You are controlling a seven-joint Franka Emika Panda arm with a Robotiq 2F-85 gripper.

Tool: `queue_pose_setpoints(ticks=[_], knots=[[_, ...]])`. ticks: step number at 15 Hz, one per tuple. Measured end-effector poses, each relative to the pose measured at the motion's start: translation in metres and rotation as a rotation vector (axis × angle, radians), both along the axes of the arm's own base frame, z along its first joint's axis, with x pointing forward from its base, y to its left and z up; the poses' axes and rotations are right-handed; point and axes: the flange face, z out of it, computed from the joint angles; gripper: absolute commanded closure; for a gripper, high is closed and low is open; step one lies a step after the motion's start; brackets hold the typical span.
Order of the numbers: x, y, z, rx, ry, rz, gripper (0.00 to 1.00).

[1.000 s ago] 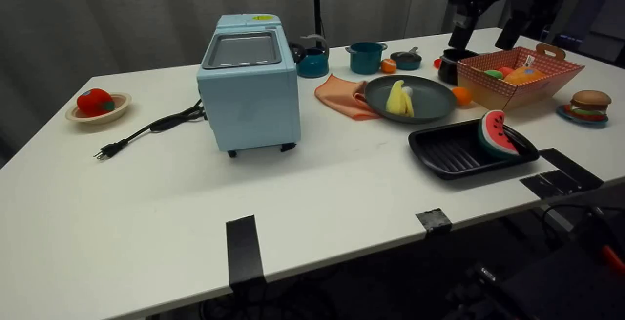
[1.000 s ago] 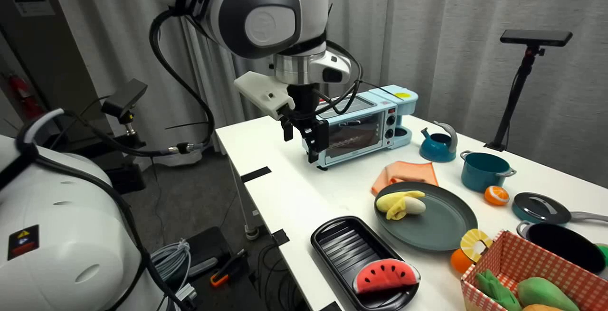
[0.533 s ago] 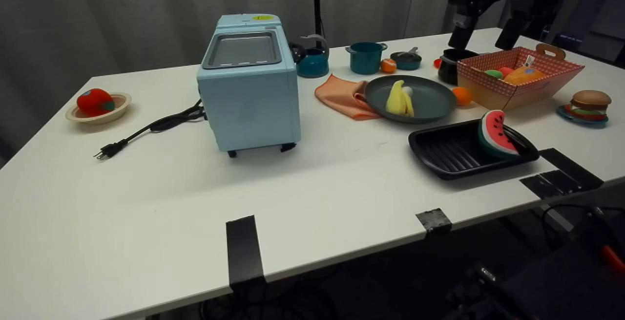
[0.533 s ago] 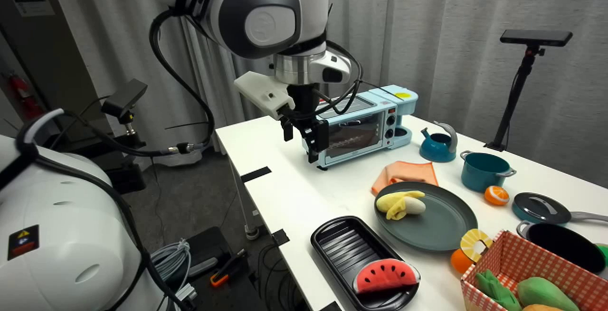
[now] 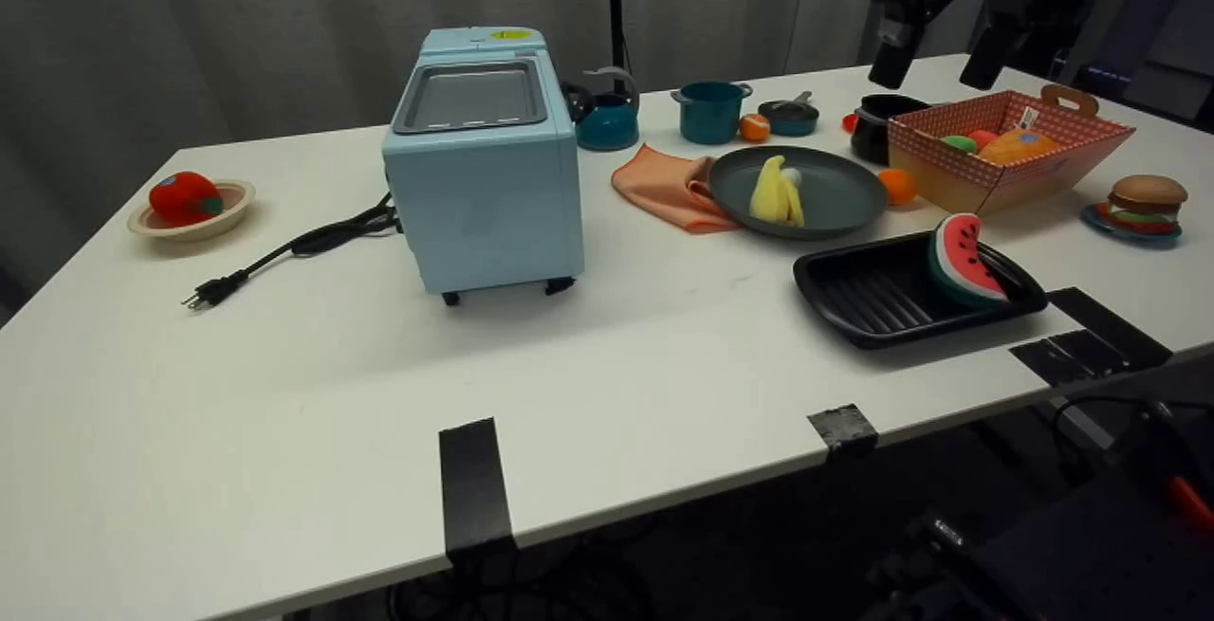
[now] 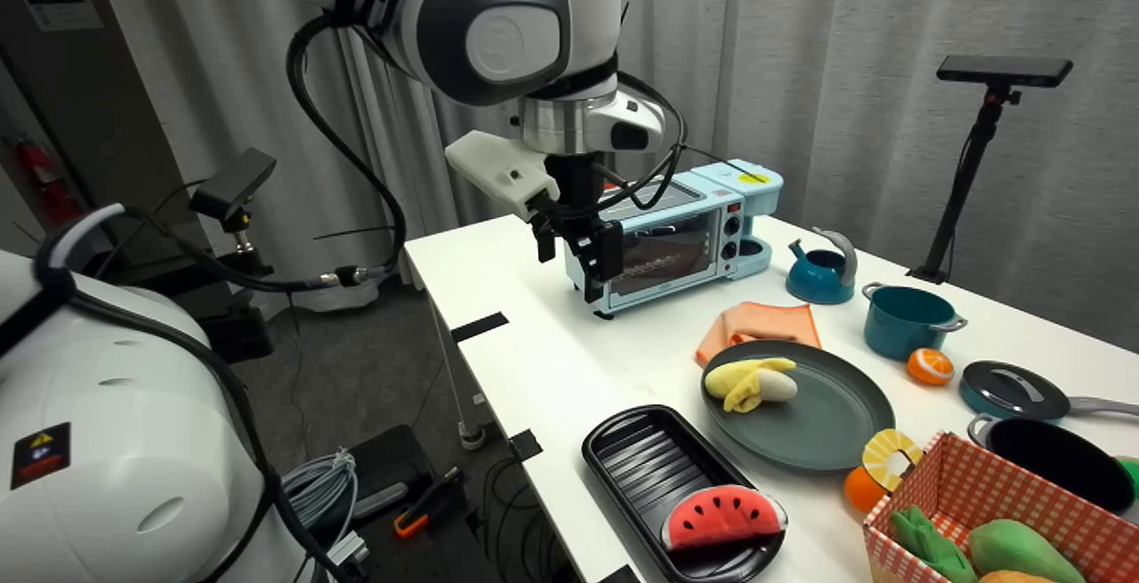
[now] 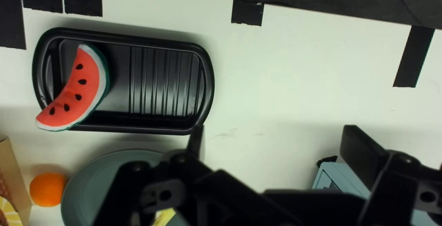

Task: Get the objects from the black and grey trays and put them in the brown box

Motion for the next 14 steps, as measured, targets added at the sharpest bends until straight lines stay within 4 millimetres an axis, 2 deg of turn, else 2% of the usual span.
queue_pose_setpoints(ticks=[4, 7, 14], knots=[[0.023, -0.019, 0.004, -0.048, -0.023, -0.020, 0.00], [0.041, -0.043, -0.005, -0.106, -0.031, -0.039, 0.00], [0.063, -0.106, -0.061, -0.185, -0.002, -0.100, 0.00]])
